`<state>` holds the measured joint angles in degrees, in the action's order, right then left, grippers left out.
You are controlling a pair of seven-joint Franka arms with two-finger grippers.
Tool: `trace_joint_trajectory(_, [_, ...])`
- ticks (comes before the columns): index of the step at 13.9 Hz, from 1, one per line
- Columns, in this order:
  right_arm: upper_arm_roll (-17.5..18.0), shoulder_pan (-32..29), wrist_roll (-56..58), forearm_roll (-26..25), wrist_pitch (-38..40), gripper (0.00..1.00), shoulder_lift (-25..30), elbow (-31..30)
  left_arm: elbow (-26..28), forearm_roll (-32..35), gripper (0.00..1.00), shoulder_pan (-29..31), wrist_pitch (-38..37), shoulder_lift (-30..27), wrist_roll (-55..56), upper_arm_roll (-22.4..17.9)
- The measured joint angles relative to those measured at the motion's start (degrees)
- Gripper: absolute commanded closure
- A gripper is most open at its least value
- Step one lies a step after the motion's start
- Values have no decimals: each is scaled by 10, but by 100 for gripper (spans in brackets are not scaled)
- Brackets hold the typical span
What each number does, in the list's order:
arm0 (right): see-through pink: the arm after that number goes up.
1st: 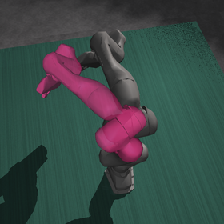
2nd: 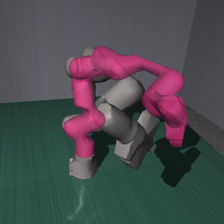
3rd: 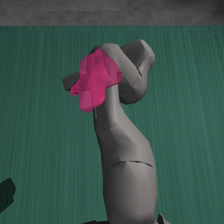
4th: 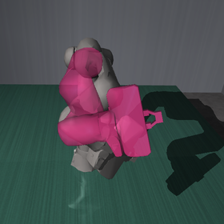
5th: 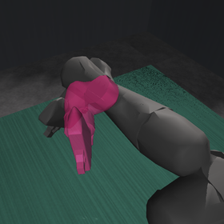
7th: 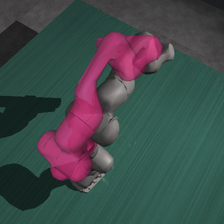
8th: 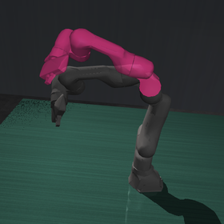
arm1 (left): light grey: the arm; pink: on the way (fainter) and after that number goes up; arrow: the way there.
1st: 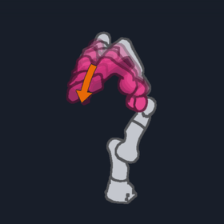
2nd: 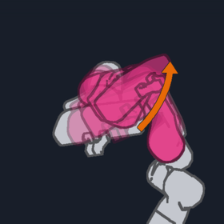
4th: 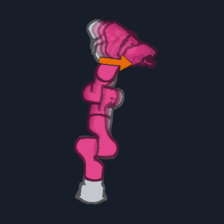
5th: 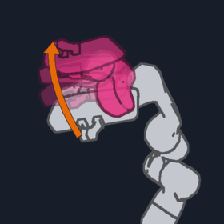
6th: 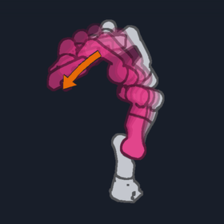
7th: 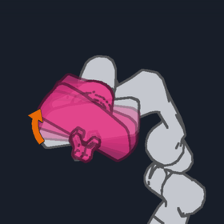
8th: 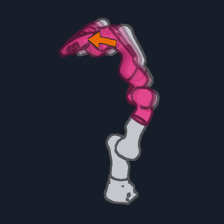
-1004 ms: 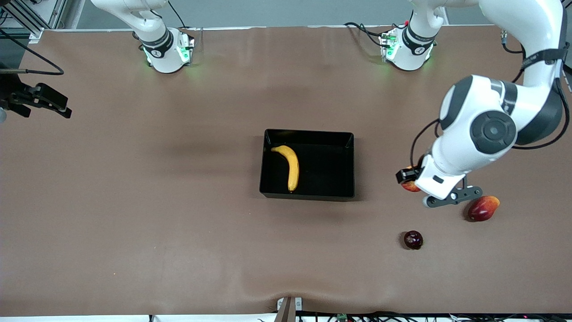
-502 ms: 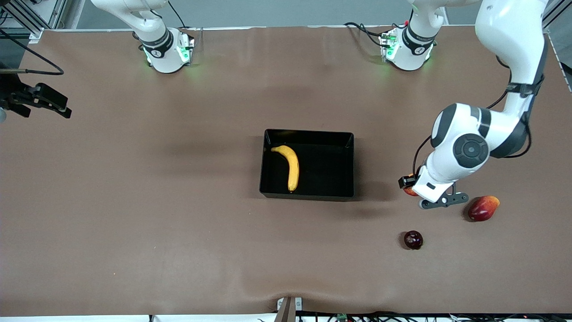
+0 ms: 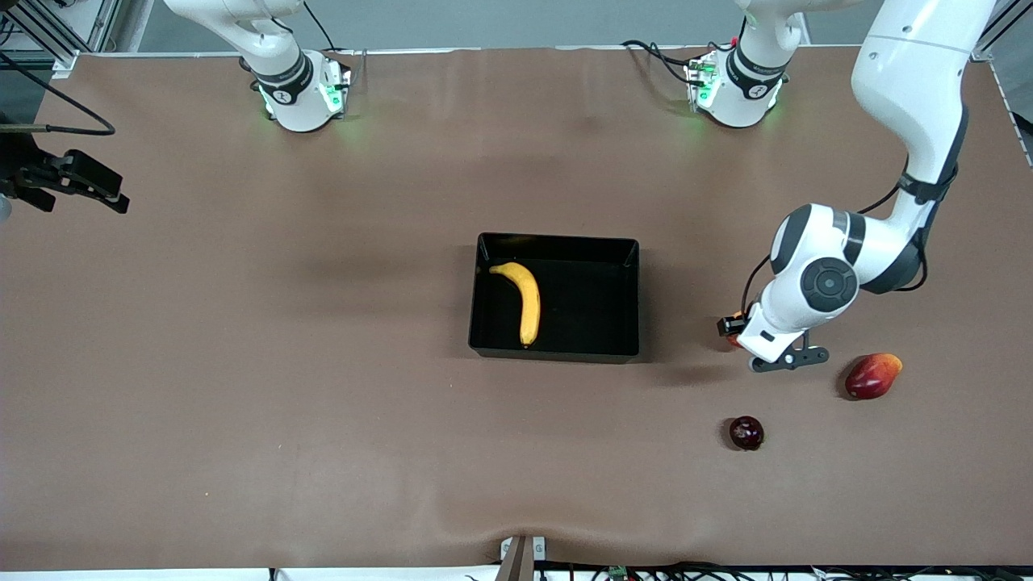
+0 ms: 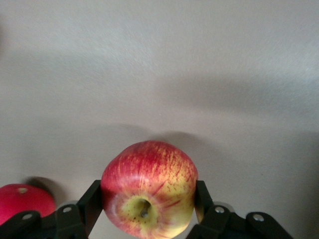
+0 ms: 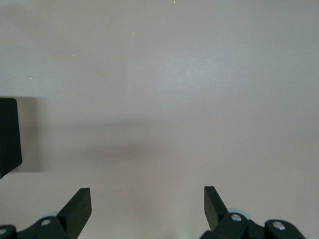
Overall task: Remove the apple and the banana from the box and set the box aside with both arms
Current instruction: 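Carry the apple out of the box and set it on the table, then move the left gripper back into the box over the banana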
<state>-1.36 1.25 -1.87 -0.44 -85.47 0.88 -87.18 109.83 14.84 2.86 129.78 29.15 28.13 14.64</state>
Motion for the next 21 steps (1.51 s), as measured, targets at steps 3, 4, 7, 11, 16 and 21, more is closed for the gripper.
trace_joint_trajectory(3, [0, 0, 0, 0, 0, 0, 0, 0, -3, 4, 1, -2, 10, 15, 0, 1])
trace_joint_trajectory(4, [0, 0, 0, 0, 0, 0, 0, 0, -3, 5, 0, -2, 10, 15, 0, 1])
trace_joint_trajectory(7, [0, 0, 0, 0, 0, 0, 0, 0, -6, 5, 0, -2, 13, 15, 0, 2])
trace_joint_trajectory(11, [0, 0, 0, 0, 0, 0, 0, 0, -56, 3, 0, -2, -46, -6, 18, 37])
trace_joint_trajectory(16, [0, 0, 0, 0, 0, 0, 0, 0, -156, 1, 0, -44, -154, -25, 162, 127])
trace_joint_trajectory(21, [0, 0, 0, 0, 1, 0, 0, 0, -187, 2, 0, -149, -151, 26, 205, 128])
